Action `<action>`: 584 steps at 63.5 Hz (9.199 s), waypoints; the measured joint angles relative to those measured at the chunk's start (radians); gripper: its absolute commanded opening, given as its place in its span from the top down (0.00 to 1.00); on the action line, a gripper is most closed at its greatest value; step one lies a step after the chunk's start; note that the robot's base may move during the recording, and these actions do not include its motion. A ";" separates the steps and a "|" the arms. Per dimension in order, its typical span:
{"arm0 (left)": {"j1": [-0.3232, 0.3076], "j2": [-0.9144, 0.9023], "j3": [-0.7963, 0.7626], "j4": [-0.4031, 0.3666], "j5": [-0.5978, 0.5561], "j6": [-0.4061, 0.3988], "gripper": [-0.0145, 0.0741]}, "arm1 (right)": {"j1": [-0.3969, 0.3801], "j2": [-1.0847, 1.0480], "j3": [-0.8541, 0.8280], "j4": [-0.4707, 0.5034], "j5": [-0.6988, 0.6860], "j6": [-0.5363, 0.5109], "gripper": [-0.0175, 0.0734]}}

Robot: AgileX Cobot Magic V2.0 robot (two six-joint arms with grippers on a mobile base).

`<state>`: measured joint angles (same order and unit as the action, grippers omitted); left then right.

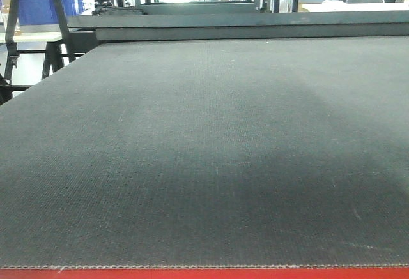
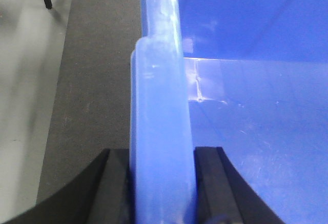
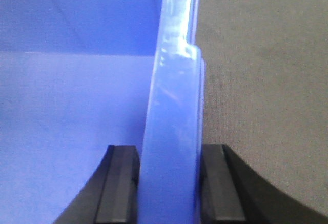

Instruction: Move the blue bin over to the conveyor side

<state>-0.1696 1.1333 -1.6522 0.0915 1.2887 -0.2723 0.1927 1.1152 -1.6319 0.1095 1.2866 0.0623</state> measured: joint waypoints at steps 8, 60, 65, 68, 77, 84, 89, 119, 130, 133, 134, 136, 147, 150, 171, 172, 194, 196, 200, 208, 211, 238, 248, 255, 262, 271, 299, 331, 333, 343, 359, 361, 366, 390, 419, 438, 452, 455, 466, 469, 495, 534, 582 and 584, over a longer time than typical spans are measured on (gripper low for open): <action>0.000 0.000 0.000 0.000 0.000 0.000 0.86 | 0.000 0.000 0.000 0.000 0.000 0.002 0.90; 0.000 0.007 0.000 0.002 -0.011 0.000 0.86 | 0.000 0.004 0.004 0.000 -0.040 0.002 0.90; 0.000 0.030 0.000 0.009 -0.022 0.000 0.86 | 0.000 0.023 0.004 0.000 -0.078 0.002 0.90; 0.000 0.054 0.000 0.016 -0.040 0.000 0.86 | 0.000 0.043 0.004 -0.004 -0.098 0.002 0.90; 0.000 0.149 0.000 0.045 -0.138 0.000 0.86 | 0.000 0.131 0.008 -0.020 -0.171 0.002 0.90; 0.000 0.230 0.000 0.061 -0.224 0.000 0.86 | 0.000 0.202 0.010 -0.034 -0.245 0.002 0.90; 0.002 0.285 0.000 0.078 -0.279 0.000 0.86 | 0.000 0.253 0.010 -0.044 -0.296 0.000 0.90; 0.012 0.568 0.001 0.103 -0.421 0.000 0.86 | -0.011 0.517 0.010 -0.080 -0.427 -0.009 0.90; 0.012 0.605 0.001 0.109 -0.428 0.000 0.86 | -0.011 0.570 0.010 -0.080 -0.434 -0.009 0.90; 0.012 0.609 0.001 0.111 -0.428 0.000 0.86 | -0.011 0.576 0.010 -0.082 -0.436 -0.009 0.90; 0.012 0.609 0.001 0.111 -0.428 0.000 0.86 | -0.011 0.581 0.010 -0.082 -0.436 -0.009 0.90; 0.012 0.610 0.001 0.111 -0.428 0.000 0.86 | -0.011 0.586 0.010 -0.082 -0.436 -0.009 0.90; 0.012 0.611 0.001 0.117 -0.431 0.000 0.86 | -0.013 0.614 0.010 -0.082 -0.440 -0.010 0.90; 0.012 0.615 0.001 0.119 -0.431 0.000 0.86 | -0.013 0.619 0.010 -0.082 -0.440 -0.010 0.89; 0.012 0.633 0.001 0.116 -0.429 0.000 0.58 | -0.013 0.629 0.010 -0.078 -0.438 -0.013 0.42; 0.012 0.635 0.001 0.114 -0.429 0.000 0.56 | -0.013 0.629 0.010 -0.075 -0.438 -0.013 0.39; 0.003 0.638 -0.030 0.113 -0.454 0.006 0.28 | 0.000 0.621 0.004 -0.031 -0.509 -0.018 0.20; 0.003 0.638 -0.039 0.118 -0.444 0.006 0.29 | 0.000 0.621 -0.001 -0.031 -0.508 -0.018 0.20; 0.003 0.638 -0.066 0.125 -0.423 0.006 0.34 | 0.000 0.616 -0.012 -0.031 -0.500 -0.018 0.21; 0.003 0.636 -0.137 0.129 -0.375 0.006 0.60 | 0.000 0.593 -0.056 -0.031 -0.486 -0.018 0.33; 0.003 0.631 -0.172 0.129 -0.352 0.006 0.71 | 0.000 0.581 -0.080 -0.031 -0.479 -0.018 0.42; 0.003 0.483 -0.358 0.131 -0.307 0.008 0.83 | 0.000 0.453 -0.316 -0.031 -0.426 -0.019 0.89; 0.003 0.427 -0.358 0.131 -0.300 0.008 0.86 | 0.000 0.393 -0.333 -0.029 -0.351 -0.019 0.90; 0.003 0.403 -0.358 0.104 -0.317 0.008 0.86 | 0.000 0.343 -0.317 -0.022 -0.343 -0.019 0.90; 0.003 0.377 -0.325 0.042 -0.399 0.008 0.86 | 0.000 0.279 -0.269 -0.014 -0.409 -0.019 0.90; -0.001 0.338 -0.232 -0.031 -0.482 0.008 0.86 | 0.000 0.197 -0.184 -0.012 -0.483 -0.023 0.90; -0.020 0.027 0.383 -0.005 -0.792 0.008 0.86 | 0.000 -0.101 0.428 -0.012 -0.736 -0.051 0.90; 0.162 -0.628 1.165 0.034 -1.164 0.008 0.86 | 0.000 -0.493 1.004 -0.030 -0.890 -0.053 0.90; 0.186 -0.675 1.205 0.034 -1.178 0.008 0.86 | 0.000 -0.521 1.027 -0.030 -0.900 -0.053 0.90; 0.270 -0.889 1.333 0.038 -1.194 0.008 0.86 | 0.000 -0.634 1.146 -0.060 -0.969 -0.053 0.90; 0.311 -1.121 1.368 0.049 -1.054 0.008 0.86 | 0.000 -0.794 1.235 -0.093 -0.982 -0.053 0.90; 0.311 -1.124 1.369 0.049 -1.028 0.008 0.86 | 0.000 -0.815 1.235 -0.093 -0.993 -0.053 0.90; 0.311 -1.128 1.370 0.051 -0.978 0.008 0.86 | 0.000 -0.851 1.235 -0.093 -1.024 -0.053 0.90; 0.237 -1.128 1.375 0.058 -0.978 0.008 0.86 | 0.000 -0.873 1.235 -0.090 -1.192 -0.053 0.90; 0.232 -1.128 1.375 0.072 -0.980 0.008 0.86 | 0.000 -0.875 1.235 -0.077 -1.236 -0.053 0.90; 0.232 -1.128 1.375 0.072 -0.980 0.008 0.86 | 0.000 -0.875 1.235 -0.077 -1.227 -0.053 0.90; 0.232 -1.128 1.375 0.074 -0.980 0.008 0.86 | 0.000 -0.877 1.235 -0.077 -1.224 -0.053 0.90; 0.232 -1.128 1.375 0.074 -0.980 0.008 0.86 | 0.000 -0.883 1.238 -0.077 -1.224 -0.053 0.90; 0.232 -1.128 1.375 0.074 -0.980 0.008 0.86 | -0.028 -0.969 1.301 -0.077 -1.225 -0.053 0.90; 0.232 -1.128 1.375 0.074 -0.980 0.008 0.86 | -0.049 -1.005 1.340 -0.077 -1.227 -0.053 0.90; 0.232 -1.128 1.375 0.074 -0.980 0.008 0.86 | -0.107 -1.110 1.629 -0.077 -1.232 -0.053 0.90; 0.232 -1.128 1.375 0.074 -0.980 0.008 0.86 | -0.107 -1.110 1.633 -0.097 -1.245 -0.053 0.90; 0.232 -1.128 1.375 0.076 -0.980 0.008 0.86 | -0.107 -1.110 1.633 -0.097 -1.247 -0.053 0.90; 0.232 -1.128 1.375 0.083 -0.980 0.008 0.86 | -0.107 -1.110 1.633 -0.097 -1.247 -0.053 0.90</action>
<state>0.0620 0.0051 -0.2776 0.1742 0.3083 -0.2647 0.0857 0.0048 0.0009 0.0121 0.0397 0.0092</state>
